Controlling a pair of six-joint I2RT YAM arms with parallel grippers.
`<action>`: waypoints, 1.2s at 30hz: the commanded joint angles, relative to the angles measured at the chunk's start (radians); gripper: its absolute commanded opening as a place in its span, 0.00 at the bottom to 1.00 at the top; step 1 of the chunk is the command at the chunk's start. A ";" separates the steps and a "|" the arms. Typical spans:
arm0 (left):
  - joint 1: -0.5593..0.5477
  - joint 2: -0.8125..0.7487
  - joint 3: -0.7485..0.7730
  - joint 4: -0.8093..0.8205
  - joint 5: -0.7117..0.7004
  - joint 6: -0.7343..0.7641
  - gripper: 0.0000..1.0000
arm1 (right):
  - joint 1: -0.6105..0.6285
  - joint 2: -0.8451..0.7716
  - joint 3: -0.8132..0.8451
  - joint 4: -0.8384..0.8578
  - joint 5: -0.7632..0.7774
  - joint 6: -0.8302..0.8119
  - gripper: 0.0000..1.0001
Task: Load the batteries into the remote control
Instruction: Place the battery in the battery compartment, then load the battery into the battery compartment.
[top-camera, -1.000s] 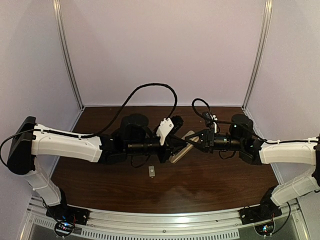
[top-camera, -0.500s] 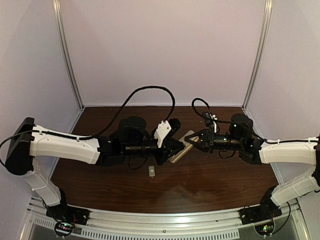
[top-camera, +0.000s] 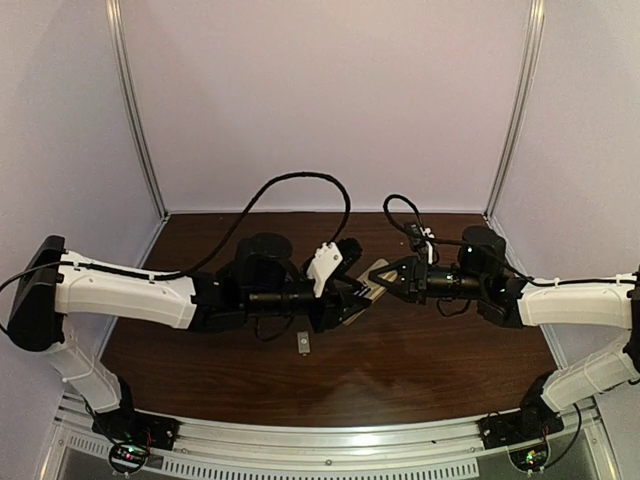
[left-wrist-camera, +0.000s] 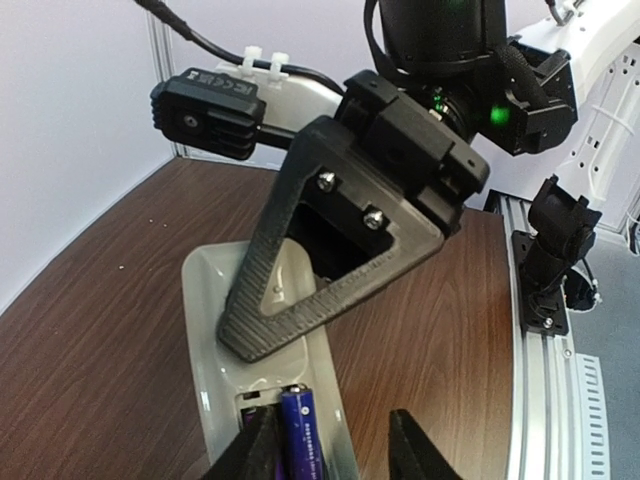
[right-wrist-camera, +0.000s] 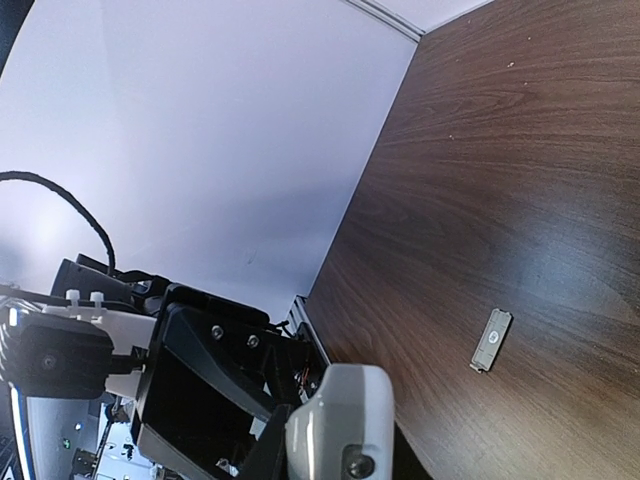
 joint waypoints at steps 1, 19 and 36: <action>0.022 -0.043 0.032 -0.063 -0.040 -0.028 0.44 | 0.008 -0.003 0.028 0.047 -0.046 0.010 0.00; 0.081 -0.202 -0.028 -0.235 0.153 0.055 0.54 | 0.008 0.021 0.034 0.044 -0.134 0.018 0.00; 0.081 -0.173 -0.036 -0.255 0.197 0.024 0.79 | 0.035 0.046 0.084 0.006 -0.196 -0.008 0.00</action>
